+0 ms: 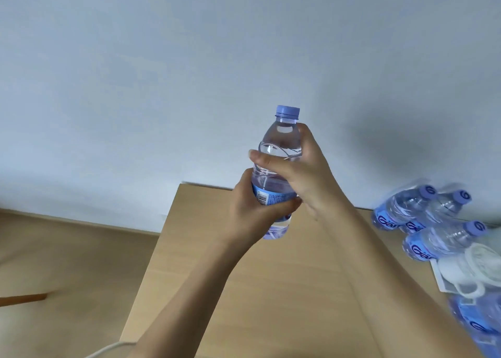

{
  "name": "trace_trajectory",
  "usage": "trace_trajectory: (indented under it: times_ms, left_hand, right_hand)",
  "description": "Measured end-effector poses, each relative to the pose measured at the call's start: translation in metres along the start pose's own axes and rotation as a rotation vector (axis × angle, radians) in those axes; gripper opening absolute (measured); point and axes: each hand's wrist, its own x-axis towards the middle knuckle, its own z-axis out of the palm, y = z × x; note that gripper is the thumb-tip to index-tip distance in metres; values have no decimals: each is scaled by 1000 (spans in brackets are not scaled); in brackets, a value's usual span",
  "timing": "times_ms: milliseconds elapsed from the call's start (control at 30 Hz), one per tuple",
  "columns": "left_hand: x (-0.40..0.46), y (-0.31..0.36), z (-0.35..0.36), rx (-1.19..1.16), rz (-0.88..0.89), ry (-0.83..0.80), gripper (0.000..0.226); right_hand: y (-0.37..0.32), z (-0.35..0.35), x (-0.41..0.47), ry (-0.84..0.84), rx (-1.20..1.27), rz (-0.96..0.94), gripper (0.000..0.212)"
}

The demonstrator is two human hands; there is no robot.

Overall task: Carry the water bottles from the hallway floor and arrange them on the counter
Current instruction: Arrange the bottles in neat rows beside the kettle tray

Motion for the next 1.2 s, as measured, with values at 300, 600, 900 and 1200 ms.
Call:
trace_trajectory:
  times_ms: [300, 600, 900, 1200]
  left_hand:
    - [-12, 18, 55, 16, -44, -242, 36]
    - [-22, 33, 79, -32, -84, -237, 39]
    - [-29, 33, 95, 45, -4, -166, 48]
    - [-29, 51, 88, -123, -89, -338, 46]
  right_hand:
    - [-27, -65, -18, -7, 64, 22, 40]
    - [-35, -102, -32, -43, 175, 20, 44]
    - [-47, -99, -36, 174, 89, -67, 27]
    - [-59, -118, -32, -61, 250, -35, 21]
